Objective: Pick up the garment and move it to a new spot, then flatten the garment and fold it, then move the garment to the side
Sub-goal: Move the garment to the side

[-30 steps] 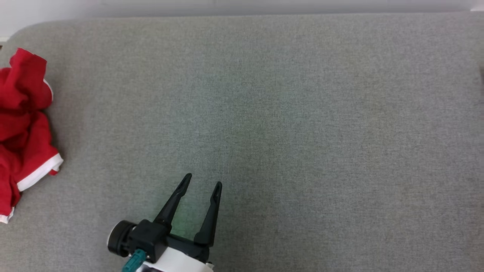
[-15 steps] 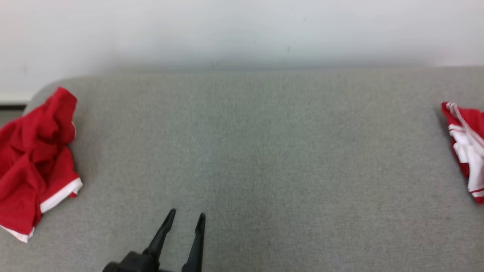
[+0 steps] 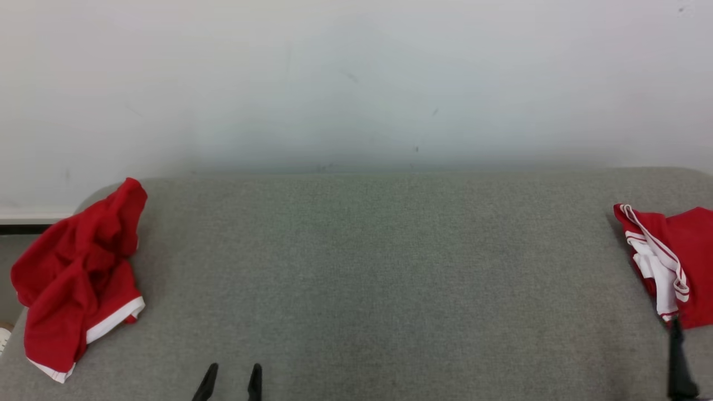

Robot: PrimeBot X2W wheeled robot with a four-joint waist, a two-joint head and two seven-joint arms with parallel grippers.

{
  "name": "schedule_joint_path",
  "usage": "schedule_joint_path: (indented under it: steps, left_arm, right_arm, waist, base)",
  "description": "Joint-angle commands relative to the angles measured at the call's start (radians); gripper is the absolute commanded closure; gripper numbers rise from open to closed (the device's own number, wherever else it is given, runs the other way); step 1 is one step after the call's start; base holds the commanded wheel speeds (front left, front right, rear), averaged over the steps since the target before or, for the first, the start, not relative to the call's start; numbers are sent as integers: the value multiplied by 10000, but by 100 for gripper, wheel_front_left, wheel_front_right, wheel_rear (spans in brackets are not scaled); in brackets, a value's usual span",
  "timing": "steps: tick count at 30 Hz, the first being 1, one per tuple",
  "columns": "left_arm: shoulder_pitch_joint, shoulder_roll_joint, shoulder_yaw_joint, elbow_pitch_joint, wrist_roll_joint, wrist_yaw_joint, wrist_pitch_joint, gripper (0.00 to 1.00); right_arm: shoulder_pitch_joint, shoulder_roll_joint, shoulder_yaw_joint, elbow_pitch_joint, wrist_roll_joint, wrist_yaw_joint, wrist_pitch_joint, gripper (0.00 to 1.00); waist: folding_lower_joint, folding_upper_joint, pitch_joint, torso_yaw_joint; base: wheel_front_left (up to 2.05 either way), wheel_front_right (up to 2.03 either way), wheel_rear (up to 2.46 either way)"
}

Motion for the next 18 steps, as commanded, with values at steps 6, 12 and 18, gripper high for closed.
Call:
schedule_joint_path:
  steps: [6, 12, 18]
  left_arm:
    - [385, 36, 300, 3, 18, 4, -3, 0]
    - [527, 36, 302, 63, -44, 31, -3, 0]
    - [412, 34, 263, 71, -93, 8, -3, 0]
  right_arm:
    - [1404, 797, 596, -1244, -37, -25, -23, 0]
    - [1921, 946, 891, -1128, -5, -25, -24, 0]
    - [2027, 962, 1213, -913, 323, -25, -24, 0]
  waist:
    - [2, 0, -288, 39]
    - [2, 0, -528, 96]
    - [2, 0, -609, 95]
  base:
    - [0, 0, 0]
    - [0, 0, 0]
    - [0, 0, 0]
